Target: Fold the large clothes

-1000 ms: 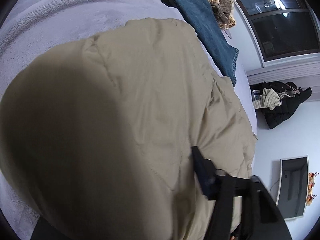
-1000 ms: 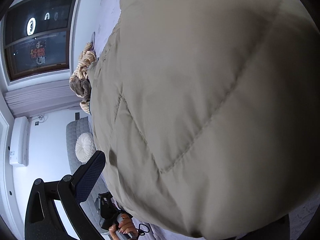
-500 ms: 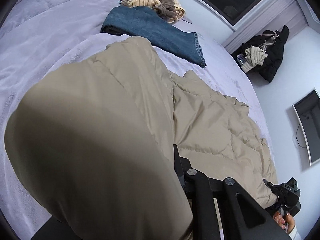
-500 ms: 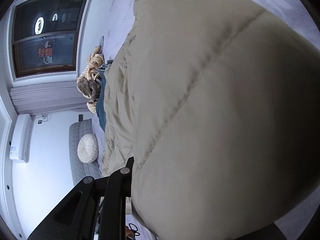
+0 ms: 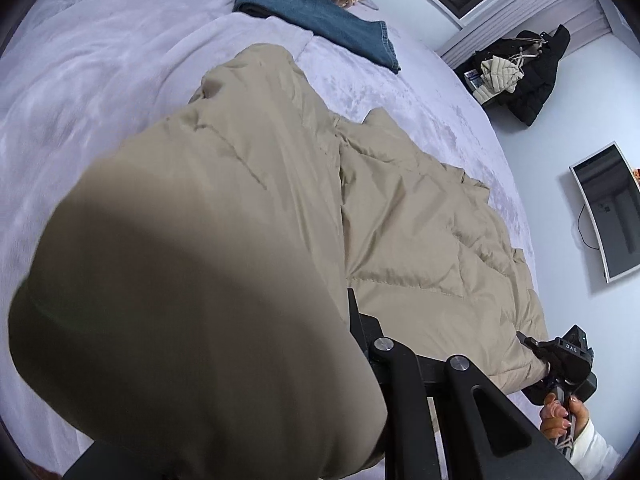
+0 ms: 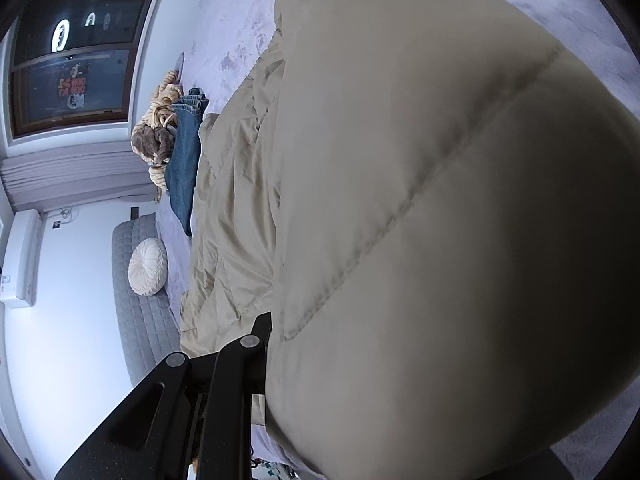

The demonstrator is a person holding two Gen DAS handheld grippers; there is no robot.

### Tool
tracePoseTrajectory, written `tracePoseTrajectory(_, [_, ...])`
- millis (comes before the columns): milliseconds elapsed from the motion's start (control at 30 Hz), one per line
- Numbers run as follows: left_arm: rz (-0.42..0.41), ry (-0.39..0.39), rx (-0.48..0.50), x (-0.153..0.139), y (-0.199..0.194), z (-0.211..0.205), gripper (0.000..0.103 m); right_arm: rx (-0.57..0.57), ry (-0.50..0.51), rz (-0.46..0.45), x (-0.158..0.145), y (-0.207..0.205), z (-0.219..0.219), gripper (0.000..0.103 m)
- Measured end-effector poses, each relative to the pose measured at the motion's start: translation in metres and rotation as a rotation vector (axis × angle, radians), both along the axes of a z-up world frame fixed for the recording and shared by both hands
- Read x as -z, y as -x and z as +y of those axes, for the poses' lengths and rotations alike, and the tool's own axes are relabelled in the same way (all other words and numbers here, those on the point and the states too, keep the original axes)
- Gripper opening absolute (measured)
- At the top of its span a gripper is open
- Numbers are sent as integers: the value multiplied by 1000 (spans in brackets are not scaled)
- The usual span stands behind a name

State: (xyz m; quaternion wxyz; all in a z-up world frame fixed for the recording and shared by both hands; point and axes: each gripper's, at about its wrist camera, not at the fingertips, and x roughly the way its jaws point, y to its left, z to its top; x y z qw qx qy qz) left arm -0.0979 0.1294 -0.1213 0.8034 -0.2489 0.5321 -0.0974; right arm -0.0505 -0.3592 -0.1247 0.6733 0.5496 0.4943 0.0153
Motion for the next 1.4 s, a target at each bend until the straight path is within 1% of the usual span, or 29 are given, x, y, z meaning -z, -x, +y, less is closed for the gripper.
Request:
tracePoseTrajectory(100, [58, -13, -5, 11, 26, -6, 20, -10, -17, 25, 4, 24, -8, 22])
tracePoseTrajectory(167, [80, -30, -14, 17, 37, -11, 20, -8, -30, 43, 11, 25, -23, 23])
tracePoseTrajectory(200, [90, -53, -25, 19, 40, -13, 20, -5, -36, 52, 13, 28, -26, 24])
tracePoseTrajectory(267, [104, -103, -56, 18, 42, -13, 33, -4, -43, 71, 19, 28, -22, 28])
tracePoseTrajectory(300, [108, -119, -68, 15, 44, -11, 36, -9, -43, 80, 19, 28, -23, 33])
tracePoseTrajectory(333, [114, -135, -77, 11, 45, -9, 43, -18, -33, 88, 17, 27, -22, 36])
tracePoseTrajectory(367, [118, -164, -91, 6, 48, -6, 47, -38, -14, 96, 13, 25, -23, 37])
tracePoseTrajectory(433, [116, -198, -104, -5, 54, 0, 47, -77, 15, 101, 6, 21, -24, 41])
tracePoseTrajectory(600, [105, -292, -141, -30, 71, 20, 47, -185, 88, 103, -21, 18, -29, 42])
tracePoseTrajectory(667, [82, -357, -158, -44, 74, 23, 47, -256, 102, 100, -30, 20, -26, 42])
tracePoseTrajectory(733, [45, -404, -166, -57, 69, 25, 47, -345, 94, 95, -38, 21, -21, 42])
tracePoseTrajectory(767, [26, -408, -164, -64, 64, 25, 47, -388, 80, 85, -41, 22, -16, 42])
tracePoseTrajectory(833, [5, -387, -139, -70, 52, 26, 47, -458, 19, 38, -51, 18, -8, 42])
tracePoseTrajectory(900, [-8, -365, -91, -72, 36, 16, 47, -488, 16, -20, -64, 26, -7, 41])
tracePoseTrajectory(967, [-17, -346, -20, -68, 18, 1, 47, -481, 63, -60, -72, 17, -7, 41])
tracePoseTrajectory(1000, [-27, -358, -2, -66, 8, -7, 47, -465, 91, -63, -69, 22, -6, 41])
tracePoseTrajectory(1067, [-40, -383, 27, -55, -14, -21, 47, -435, 188, -59, -68, 27, -9, 41])
tracePoseTrajectory(1100, [-38, -365, 35, -52, -25, -25, 47, -431, 244, -52, -69, 20, -6, 41])
tracePoseTrajectory(1133, [-36, -330, 48, -47, -41, -30, 47, -427, 289, -50, -70, 8, 0, 41])
tracePoseTrajectory(1167, [-39, -316, 54, -43, -53, -36, 47, -429, 318, -52, -73, 1, 2, 41])
tracePoseTrajectory(1233, [-61, -314, 102, -36, -79, -56, 47, -456, 383, -75, -79, -31, 20, 40])
tracePoseTrajectory(1267, [-70, -331, 132, -32, -89, -67, 47, -471, 422, -84, -79, -45, 31, 40])
tracePoseTrajectory(1300, [-83, -373, 167, -25, -100, -80, 47, -484, 470, -88, -76, -60, 45, 40])
tracePoseTrajectory(1333, [-88, -413, 183, -19, -108, -88, 47, -488, 500, -86, -74, -64, 43, 40])
tracePoseTrajectory(1367, [-79, -440, 187, -9, -117, -92, 47, -488, 533, -75, -68, -75, 51, 40])
tracePoseTrajectory(1400, [-63, -436, 185, 0, -124, -90, 47, -489, 566, -56, -62, -84, 57, 40])
